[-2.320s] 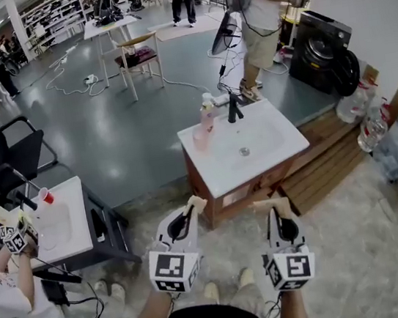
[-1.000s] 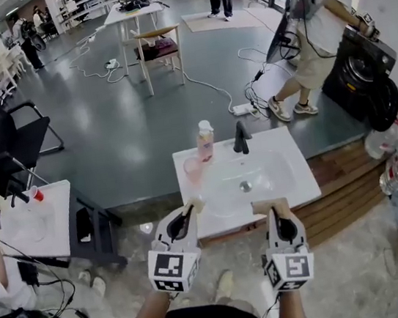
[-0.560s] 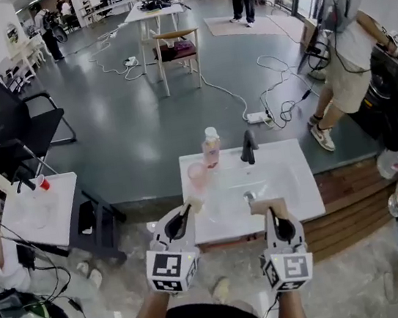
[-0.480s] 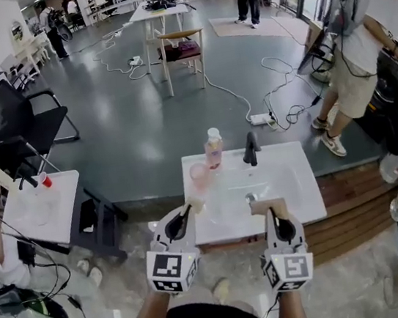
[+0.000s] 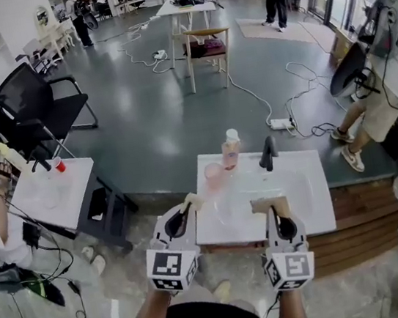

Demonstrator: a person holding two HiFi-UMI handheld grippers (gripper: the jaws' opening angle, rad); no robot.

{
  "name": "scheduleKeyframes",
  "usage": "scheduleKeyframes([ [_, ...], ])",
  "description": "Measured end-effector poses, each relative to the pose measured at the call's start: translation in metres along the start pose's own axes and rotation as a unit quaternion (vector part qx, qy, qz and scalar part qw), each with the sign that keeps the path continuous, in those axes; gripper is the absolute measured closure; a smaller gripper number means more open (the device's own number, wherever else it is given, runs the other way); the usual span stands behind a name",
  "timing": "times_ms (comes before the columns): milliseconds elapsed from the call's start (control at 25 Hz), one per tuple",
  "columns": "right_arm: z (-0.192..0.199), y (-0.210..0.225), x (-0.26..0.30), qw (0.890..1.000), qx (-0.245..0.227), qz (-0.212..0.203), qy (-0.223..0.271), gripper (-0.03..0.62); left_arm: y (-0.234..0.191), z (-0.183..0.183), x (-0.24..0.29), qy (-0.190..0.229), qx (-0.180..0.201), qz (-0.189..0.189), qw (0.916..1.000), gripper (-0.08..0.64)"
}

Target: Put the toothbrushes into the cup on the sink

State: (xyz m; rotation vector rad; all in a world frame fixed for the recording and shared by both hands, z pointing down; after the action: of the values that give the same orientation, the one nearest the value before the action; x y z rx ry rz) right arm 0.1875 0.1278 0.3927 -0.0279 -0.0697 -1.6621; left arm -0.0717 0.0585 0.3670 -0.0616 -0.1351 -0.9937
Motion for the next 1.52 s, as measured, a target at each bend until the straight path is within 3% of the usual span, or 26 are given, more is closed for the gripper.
scheduleKeyframes([
  [600, 0.002, 0.004, 0.055, 1.000, -0.003, -0.009, -0.006, 0.551, -0.032, 0.004, 0.040, -0.002, -0.011, -0.011, 0.9999, 0.555],
  [1520, 0.036, -0.018, 0.192, 0.998, 0.028, -0.045, -0.044, 0.551, -0.115, 0.029, 0.126, -0.056, -0.029, -0.024, 0.9977, 0.555],
])
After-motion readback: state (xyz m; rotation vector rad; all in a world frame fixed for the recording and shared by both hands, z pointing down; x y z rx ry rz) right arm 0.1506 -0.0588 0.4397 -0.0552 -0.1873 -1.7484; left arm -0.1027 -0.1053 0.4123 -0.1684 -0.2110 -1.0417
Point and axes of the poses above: the fingertips, and each gripper's own axes: x forward along the fingers, y to its right, z out of its underside, the point moved 9 cm from there along -x, backward along the fingers, and after that the axes turned 1 degree about -z, right-handed, at the moved point
